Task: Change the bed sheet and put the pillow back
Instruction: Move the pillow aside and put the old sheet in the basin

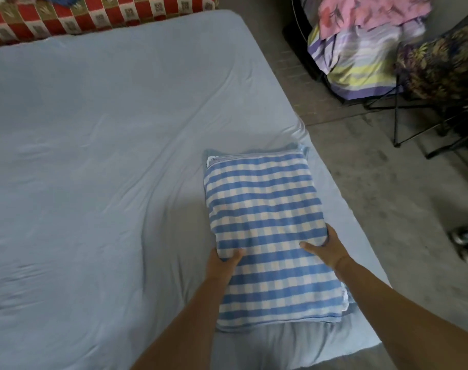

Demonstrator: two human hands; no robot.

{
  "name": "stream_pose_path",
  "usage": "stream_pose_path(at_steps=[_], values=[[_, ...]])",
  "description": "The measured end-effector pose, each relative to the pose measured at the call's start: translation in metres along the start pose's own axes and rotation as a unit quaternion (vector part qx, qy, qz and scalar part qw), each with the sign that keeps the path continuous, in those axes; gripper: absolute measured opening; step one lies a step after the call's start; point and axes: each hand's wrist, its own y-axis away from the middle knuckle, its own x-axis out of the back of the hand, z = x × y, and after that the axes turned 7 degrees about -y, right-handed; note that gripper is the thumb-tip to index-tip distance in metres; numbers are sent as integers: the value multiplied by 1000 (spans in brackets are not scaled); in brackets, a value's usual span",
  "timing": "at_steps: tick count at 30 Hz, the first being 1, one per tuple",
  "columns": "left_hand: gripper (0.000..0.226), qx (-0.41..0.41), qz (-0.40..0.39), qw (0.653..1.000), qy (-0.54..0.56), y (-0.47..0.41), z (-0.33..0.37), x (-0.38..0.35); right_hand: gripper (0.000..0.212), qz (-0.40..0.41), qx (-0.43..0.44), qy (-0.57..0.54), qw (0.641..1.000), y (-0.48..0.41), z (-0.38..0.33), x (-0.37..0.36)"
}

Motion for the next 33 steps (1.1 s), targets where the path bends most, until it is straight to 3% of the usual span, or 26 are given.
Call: stream_pose_path(at_steps=[4,6,10,17,19,21,23,25,28,33], values=[[97,-12,-21,999,-28,-8,-4,-5,138,14,-2,17,1000,-5,31,-9],[105,-19,-32,999,-38,-10,-10,-8,131,19,8,40,999,5,24,-15],[107,-37,-51,995,-74,-17,-16,-7,95,16,-13,82,996,15,18,-23],[100,-26,-51,996,-68,-19,-30,-8,114,63,-92,195,974,14,28,-35],[103,-32,-58,996,-63,-14,-30,-7,111,97,-102,259,956,20,22,-36],[117,-48,-49,995,-72,-11,-31,0,105,142,-50,317,936,32,12,-41],[127,-52,-31,995,-85,-9,-29,15,101,174,37,302,936,44,1,-52],[118,-49,10,994,-102,-7,-23,39,98,178,95,255,946,52,-16,-70],[99,-54,88,988,-117,-8,-17,90,99,144,137,203,959,63,-51,-105],[93,-57,161,982,-79,6,-26,198,102,53,215,141,965,97,-106,-184]])
